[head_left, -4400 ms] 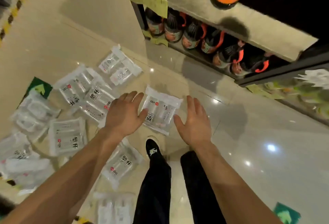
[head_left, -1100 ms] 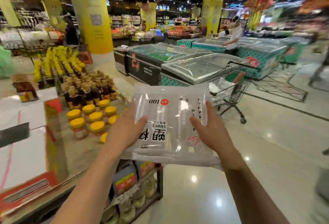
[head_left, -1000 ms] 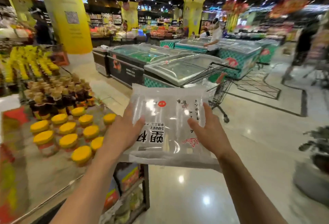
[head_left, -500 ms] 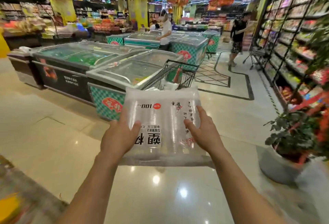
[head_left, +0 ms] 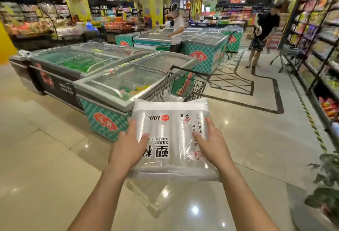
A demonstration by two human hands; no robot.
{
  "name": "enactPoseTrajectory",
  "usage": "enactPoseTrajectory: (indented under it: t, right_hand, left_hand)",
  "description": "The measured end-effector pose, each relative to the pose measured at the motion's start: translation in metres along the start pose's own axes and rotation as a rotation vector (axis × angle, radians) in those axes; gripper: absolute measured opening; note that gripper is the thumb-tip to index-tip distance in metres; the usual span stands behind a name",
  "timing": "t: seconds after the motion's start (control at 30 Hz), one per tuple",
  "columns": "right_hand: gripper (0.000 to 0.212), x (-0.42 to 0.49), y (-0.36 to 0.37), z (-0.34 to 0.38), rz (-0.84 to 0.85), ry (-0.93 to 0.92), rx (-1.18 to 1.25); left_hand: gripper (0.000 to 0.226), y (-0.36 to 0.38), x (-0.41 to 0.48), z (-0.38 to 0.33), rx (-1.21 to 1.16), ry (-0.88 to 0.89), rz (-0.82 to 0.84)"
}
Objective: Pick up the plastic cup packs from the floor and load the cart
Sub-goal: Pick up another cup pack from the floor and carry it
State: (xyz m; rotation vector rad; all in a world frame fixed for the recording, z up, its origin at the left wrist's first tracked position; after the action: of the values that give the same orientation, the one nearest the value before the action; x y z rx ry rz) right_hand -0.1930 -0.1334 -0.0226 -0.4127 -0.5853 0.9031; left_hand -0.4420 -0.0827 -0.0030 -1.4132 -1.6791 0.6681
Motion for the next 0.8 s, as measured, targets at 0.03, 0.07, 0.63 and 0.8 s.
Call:
enactPoseTrajectory:
  t: [0.03,0.07,0.63,0.8]
  right_hand:
    - [0.071,0.023,0.001,-0.007,0.012,-0.001,-0.004]
    - [0.071,0.044,0.003,-0.013,0.028,0.001,-0.007]
    - [0.079,0.383,0.145,-0.088,0.124,0.043,0.038]
    - [0.08,0.486,0.178,-0.088,0.092,0.07,0.036]
  left_hand:
    - [0.071,0.012,0.017,-0.008,0.005,-0.008,0.007]
    - [0.071,0.023,0.032,-0.015,0.013,-0.02,0.016]
    - [0.063,0.22,0.372,-0.054,-0.062,-0.094,0.061]
    - [0.064,0.259,0.473,-0.067,-0.104,-0.07,0.062]
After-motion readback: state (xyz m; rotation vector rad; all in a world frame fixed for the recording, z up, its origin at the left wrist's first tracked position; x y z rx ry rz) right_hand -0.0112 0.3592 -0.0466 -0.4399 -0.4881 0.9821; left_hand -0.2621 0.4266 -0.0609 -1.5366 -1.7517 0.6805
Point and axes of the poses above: each hand's wrist, its own x-axis towards the middle knuckle, its own y-axis out of the palm, z = x × y, the point moved 1 cm from there along x, towards the middle knuckle, and after that the axes turned 9 degrees about -z, right-handed, at the moved point
